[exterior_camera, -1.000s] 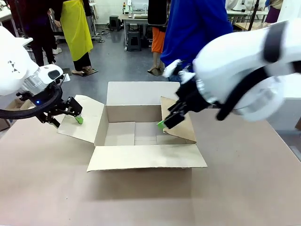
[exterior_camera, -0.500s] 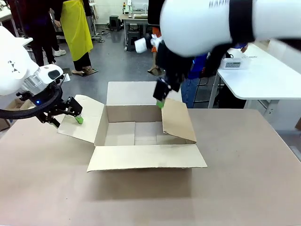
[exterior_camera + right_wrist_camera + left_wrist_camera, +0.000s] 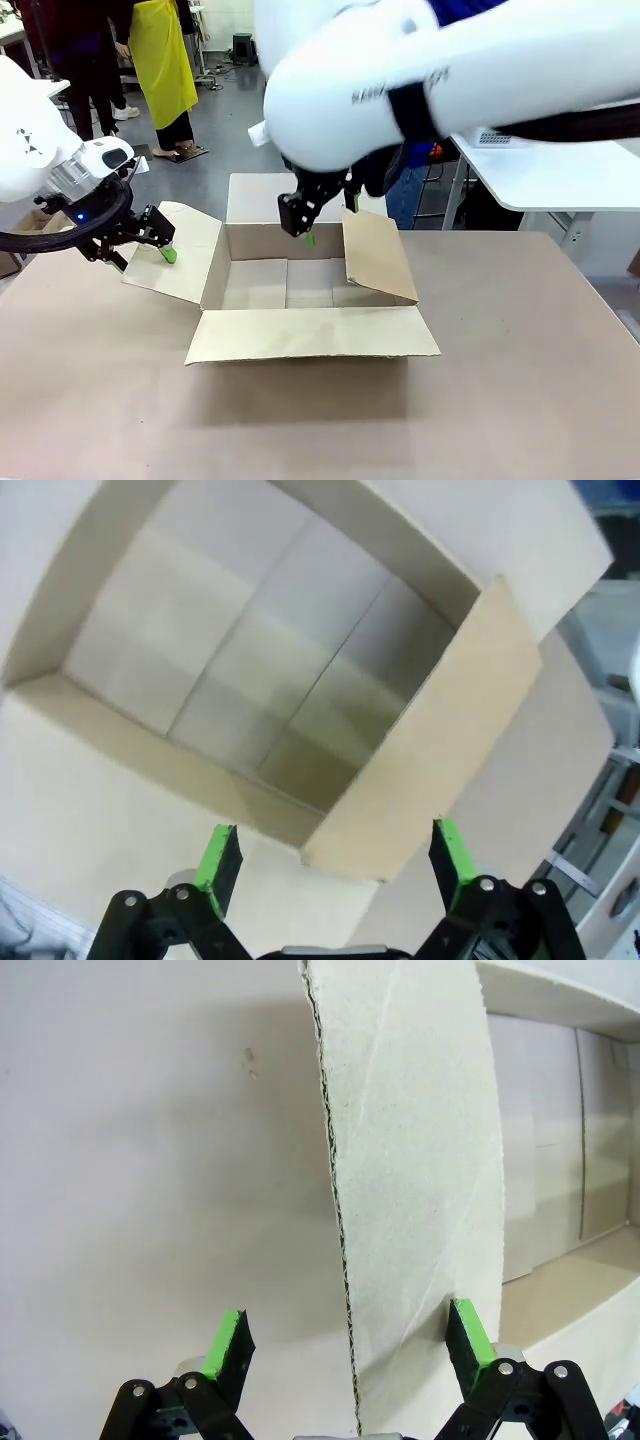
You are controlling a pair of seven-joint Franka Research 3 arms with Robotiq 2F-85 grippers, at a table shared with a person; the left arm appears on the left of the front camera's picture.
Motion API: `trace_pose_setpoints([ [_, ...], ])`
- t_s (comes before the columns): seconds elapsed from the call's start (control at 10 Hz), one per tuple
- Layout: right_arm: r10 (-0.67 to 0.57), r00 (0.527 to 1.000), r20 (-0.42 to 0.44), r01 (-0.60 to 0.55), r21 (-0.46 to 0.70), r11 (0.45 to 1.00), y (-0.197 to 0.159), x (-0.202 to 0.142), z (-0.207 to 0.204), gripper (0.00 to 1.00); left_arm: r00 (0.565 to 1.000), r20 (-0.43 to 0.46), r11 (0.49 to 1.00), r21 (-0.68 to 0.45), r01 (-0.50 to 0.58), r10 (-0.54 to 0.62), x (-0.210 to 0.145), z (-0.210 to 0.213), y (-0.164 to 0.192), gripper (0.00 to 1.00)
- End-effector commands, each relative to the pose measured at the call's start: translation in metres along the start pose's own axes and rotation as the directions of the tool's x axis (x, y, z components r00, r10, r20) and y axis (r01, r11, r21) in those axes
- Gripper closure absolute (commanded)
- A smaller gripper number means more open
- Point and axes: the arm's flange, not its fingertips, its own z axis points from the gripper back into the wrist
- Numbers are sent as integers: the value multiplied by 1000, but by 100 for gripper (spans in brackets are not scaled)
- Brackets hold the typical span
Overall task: Pack the gift set into the box.
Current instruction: Place both hands on the side flaps of the Package Box and spread them outward.
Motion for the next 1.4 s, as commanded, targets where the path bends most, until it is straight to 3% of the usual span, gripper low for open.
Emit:
trace_pose_setpoints([
  [0.0,27,1000,0,-27,41,999,-11,-7,19,0,1000,-3,1000,14,-9,9,-1,3,-1,0],
  [0.1,27,1000,0,-27,41,999,-11,-7,19,0,1000,-3,1000,14,-9,9,-1,3,-1,0],
  [0.2,0,1000,-7,0,0,1000,3,2,-6,0,1000,-3,1000,14,-9,9,-1,3,-1,0],
  [0.3,-13,997,-71,11,-29,1000,9,9,-5,0,1000,-3,1000,14,-9,9,-1,3,-1,0],
  [0.4,-333,922,-196,317,-108,942,13,18,-15,0,1000,-3,1000,14,-9,9,-1,3,-1,0],
  [0.5,-450,870,-204,443,-81,893,14,21,-26,0,1000,-3,1000,14,-9,9,-1,3,-1,0],
  [0.6,-589,777,-222,573,-140,808,9,22,-40,0,1000,-3,1000,14,-9,9,-1,3,-1,0],
  [0.7,-659,718,-225,643,-148,752,6,21,-53,0,1000,-3,1000,14,-9,9,-1,3,-1,0],
  [0.9,-713,682,-165,701,-132,701,-6,27,-83,0,1000,-3,1000,14,-9,9,-1,3,-1,0],
  [1.3,-703,706,-90,665,-257,701,-19,24,-103,0,1000,-3,1000,14,-9,9,-1,3,-1,0],
])
